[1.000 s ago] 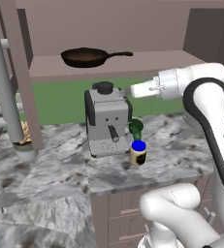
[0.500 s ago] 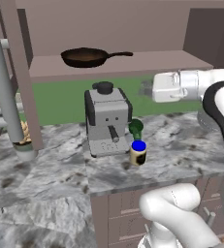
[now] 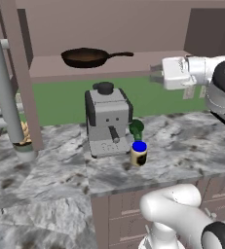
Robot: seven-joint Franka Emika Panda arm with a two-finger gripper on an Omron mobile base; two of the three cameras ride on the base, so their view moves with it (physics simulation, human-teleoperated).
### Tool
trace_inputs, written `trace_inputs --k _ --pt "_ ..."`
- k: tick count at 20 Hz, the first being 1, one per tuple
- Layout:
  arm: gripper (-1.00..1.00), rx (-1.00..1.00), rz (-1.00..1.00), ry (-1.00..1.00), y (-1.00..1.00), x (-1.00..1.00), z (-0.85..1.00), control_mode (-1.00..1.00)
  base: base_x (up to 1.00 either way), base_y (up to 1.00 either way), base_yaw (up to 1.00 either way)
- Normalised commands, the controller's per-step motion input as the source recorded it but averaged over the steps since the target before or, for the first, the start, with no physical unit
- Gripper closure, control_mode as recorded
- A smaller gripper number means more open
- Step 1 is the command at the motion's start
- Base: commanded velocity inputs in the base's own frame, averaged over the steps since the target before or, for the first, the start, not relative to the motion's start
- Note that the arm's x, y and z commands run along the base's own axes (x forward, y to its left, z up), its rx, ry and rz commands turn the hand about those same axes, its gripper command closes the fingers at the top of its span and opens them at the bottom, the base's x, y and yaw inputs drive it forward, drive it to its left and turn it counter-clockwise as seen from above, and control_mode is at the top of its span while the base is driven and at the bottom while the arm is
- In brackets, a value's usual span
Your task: Pick the pan from the cabinet and place it on the stove. Then turn on the stove burner for the pan.
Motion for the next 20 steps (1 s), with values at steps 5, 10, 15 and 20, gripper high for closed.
trace_inputs --k 5,10,15,20 --pt "-1.0 -0.1 0.03 -0.13 -0.16 0.3 0.12 -1.0 0.0 0.0 0.0" --pt "-1.0 -0.13 0.03 -0.1 -0.02 0.12 0.03 -1.0 0.0 0.0 0.0" --pt "-1.0 -0.05 0.0 -0.03 -0.04 0.05 0.0 -1.0 0.0 0.0 0.0" --pt "-1.0 -0.04 0.0 0.0 0.0 0.33 0.0 -1.0 0.0 0.0 0.0"
